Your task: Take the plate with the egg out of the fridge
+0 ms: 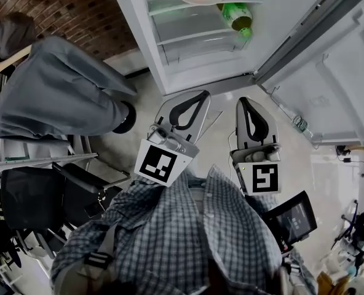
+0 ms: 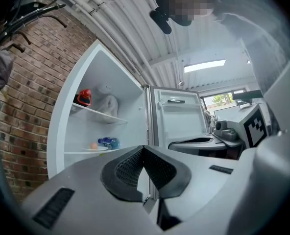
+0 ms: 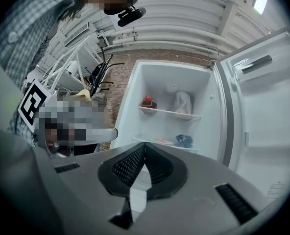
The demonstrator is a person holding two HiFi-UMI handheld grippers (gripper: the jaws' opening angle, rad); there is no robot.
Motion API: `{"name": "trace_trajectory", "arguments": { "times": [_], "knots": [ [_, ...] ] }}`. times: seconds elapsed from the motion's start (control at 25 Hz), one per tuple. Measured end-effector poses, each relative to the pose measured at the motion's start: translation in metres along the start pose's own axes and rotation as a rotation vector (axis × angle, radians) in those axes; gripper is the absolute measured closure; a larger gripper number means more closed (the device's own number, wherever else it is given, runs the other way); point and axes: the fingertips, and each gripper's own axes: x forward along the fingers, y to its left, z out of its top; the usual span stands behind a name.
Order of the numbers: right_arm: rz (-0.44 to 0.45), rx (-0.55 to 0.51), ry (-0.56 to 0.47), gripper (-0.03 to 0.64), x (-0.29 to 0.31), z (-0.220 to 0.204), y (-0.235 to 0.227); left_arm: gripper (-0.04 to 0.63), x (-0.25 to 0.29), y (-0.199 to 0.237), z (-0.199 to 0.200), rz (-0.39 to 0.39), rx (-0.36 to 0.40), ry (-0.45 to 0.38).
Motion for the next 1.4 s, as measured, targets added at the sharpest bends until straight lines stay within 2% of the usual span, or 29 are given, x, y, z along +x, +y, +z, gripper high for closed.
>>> {"name": "trace_trajectory", "arguments": {
  "times": [0.24, 0.6, 1.0, 1.4],
  "knots": [
    [-0.014, -0.011, -0.032, 0.612, 0.024, 0.012, -0.024, 0.589, 0.03, 0.012, 0.011, -0.016, 0.051, -0.02],
    [0.02, 0.009, 0.005, 0.611, 0.048, -0.003, -0.021, 0.589, 0.038, 0.032, 0.002, 0.014, 0.021, 0.004],
    [0.104, 0.013, 0.021, 0.612, 0.077, -0.015, -0.026, 0.589, 0.048, 0.053, -0.01, 0.097, -0.004, 0.039],
    [0.205, -0.036, -0.01, 0.611, 0.127, -0.016, -0.054, 0.589, 0.085, 0.079, -0.009, 0.193, 0.008, 0.027]
  ]
}}
